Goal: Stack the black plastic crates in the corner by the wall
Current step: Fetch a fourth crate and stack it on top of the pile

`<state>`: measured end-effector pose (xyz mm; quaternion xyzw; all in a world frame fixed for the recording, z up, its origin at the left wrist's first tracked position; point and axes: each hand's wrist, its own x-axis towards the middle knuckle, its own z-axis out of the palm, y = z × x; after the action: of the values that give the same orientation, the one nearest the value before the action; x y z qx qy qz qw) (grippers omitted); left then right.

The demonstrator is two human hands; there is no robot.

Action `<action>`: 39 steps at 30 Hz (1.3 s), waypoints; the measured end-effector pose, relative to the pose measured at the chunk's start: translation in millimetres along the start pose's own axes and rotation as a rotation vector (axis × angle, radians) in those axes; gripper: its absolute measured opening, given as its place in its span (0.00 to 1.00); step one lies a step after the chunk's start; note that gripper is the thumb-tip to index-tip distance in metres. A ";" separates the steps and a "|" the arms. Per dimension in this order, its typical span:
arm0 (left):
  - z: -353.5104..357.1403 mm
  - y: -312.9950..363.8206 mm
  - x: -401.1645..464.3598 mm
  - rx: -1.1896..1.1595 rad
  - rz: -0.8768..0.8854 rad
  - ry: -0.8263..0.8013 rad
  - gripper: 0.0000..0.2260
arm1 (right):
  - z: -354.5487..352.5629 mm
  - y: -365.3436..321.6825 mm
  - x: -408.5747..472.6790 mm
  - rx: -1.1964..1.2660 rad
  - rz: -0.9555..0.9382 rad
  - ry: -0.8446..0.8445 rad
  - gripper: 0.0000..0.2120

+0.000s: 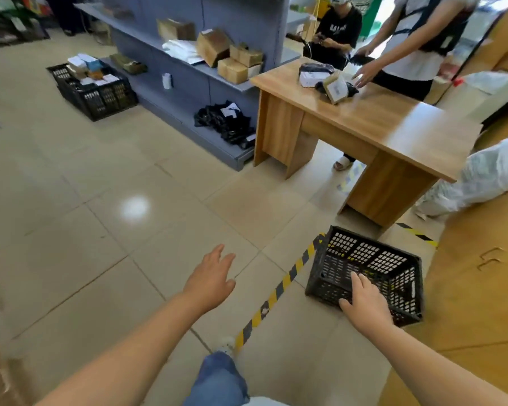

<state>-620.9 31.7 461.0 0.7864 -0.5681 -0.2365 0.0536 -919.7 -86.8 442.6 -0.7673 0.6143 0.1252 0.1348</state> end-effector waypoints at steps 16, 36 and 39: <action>-11.8 65.4 215.0 0.133 0.308 -0.299 0.26 | -17.1 56.6 65.0 0.351 0.573 0.009 0.30; 110.8 294.3 325.4 -0.046 0.078 -0.357 0.27 | -13.4 311.7 156.1 0.460 0.640 -0.109 0.31; 126.4 304.6 344.0 -0.184 -0.046 -0.394 0.26 | -10.4 338.1 180.2 0.465 0.635 -0.159 0.31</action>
<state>-856.6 -367.4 350.0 0.7295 -0.5254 -0.4379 0.0077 -1211.0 -324.9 369.9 -0.4764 0.8204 0.0773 0.3065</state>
